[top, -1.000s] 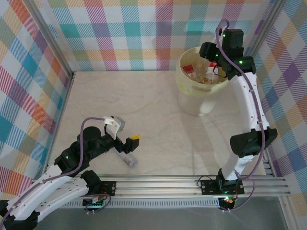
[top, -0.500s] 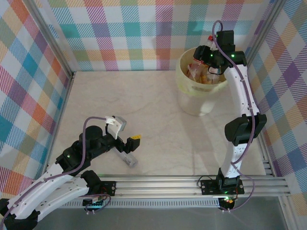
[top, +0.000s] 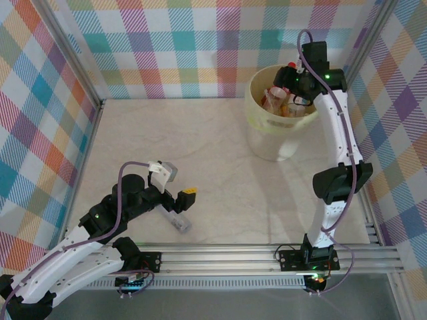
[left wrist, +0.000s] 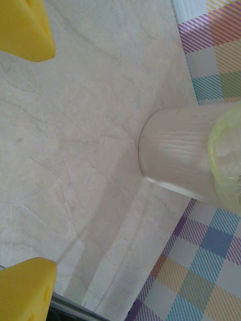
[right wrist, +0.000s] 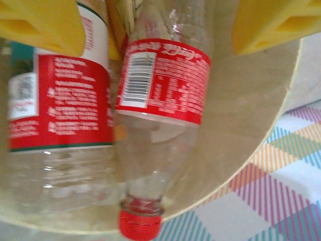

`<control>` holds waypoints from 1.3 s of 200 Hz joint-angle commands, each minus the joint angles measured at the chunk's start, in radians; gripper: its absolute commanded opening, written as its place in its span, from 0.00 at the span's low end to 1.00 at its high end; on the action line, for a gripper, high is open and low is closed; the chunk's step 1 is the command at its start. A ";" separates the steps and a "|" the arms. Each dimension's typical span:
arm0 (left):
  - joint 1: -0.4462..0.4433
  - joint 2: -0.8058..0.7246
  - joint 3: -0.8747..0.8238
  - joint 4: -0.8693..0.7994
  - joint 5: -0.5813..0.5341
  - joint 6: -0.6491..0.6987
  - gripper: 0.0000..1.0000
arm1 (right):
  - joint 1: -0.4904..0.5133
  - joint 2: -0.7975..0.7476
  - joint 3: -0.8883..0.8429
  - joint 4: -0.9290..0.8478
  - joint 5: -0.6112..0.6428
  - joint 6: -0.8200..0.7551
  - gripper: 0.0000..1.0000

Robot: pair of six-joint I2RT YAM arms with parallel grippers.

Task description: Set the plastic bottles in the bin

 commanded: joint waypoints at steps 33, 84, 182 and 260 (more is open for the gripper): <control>-0.014 0.008 0.023 -0.006 -0.005 0.015 1.00 | 0.000 0.005 0.057 -0.006 -0.013 -0.048 0.66; -0.015 0.011 0.023 -0.011 -0.014 0.015 1.00 | 0.031 0.143 0.202 -0.127 0.079 -0.124 0.69; -0.014 0.029 0.028 -0.009 -0.010 0.012 1.00 | 0.082 0.095 0.054 -0.105 0.343 -0.310 0.60; -0.014 0.025 0.077 -0.083 -0.085 -0.032 1.00 | 0.083 0.028 0.145 -0.174 0.135 -0.255 0.81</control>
